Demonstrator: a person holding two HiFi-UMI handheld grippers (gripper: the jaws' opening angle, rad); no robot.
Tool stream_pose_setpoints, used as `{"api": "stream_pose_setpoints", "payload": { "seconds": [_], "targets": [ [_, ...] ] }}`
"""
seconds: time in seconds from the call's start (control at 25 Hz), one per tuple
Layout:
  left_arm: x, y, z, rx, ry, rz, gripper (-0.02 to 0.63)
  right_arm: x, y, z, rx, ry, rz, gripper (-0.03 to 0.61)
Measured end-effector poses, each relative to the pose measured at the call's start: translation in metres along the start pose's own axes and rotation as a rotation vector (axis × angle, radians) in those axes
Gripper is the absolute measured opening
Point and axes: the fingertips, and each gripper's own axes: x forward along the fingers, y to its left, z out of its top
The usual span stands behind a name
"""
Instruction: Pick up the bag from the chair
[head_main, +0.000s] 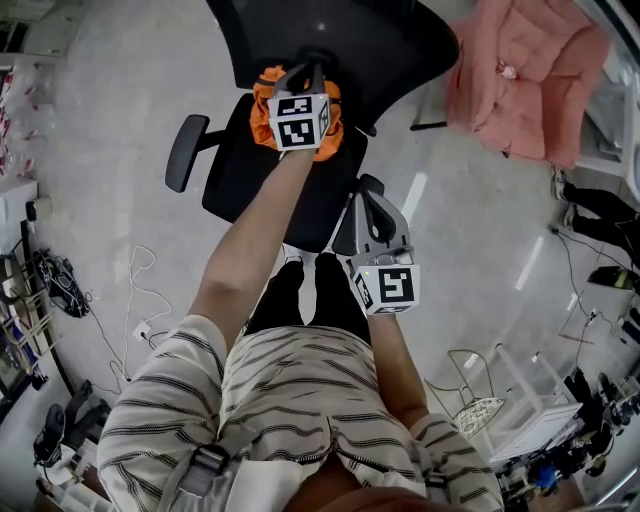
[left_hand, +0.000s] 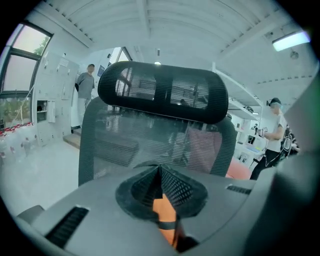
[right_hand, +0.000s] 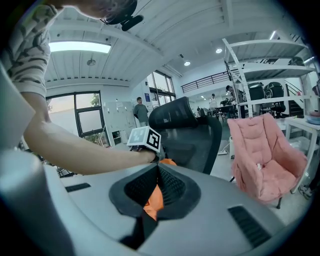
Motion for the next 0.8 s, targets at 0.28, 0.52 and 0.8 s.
{"api": "stream_pose_setpoints", "payload": {
  "seconds": [0.28,0.52,0.8],
  "targets": [
    [-0.025,0.001,0.011,0.010,-0.033,-0.001,0.026,-0.006,0.005,0.008,-0.014,-0.017,0.000,0.017],
    [-0.052,0.003,0.022,0.013,-0.063,-0.004,0.026,-0.014,0.011,0.014,-0.023,-0.031,0.001,0.018],
    [-0.078,0.006,0.027,0.023,-0.080,-0.009,0.026,-0.019,0.024,0.022,-0.052,-0.045,0.017,0.018]
  ]
}}
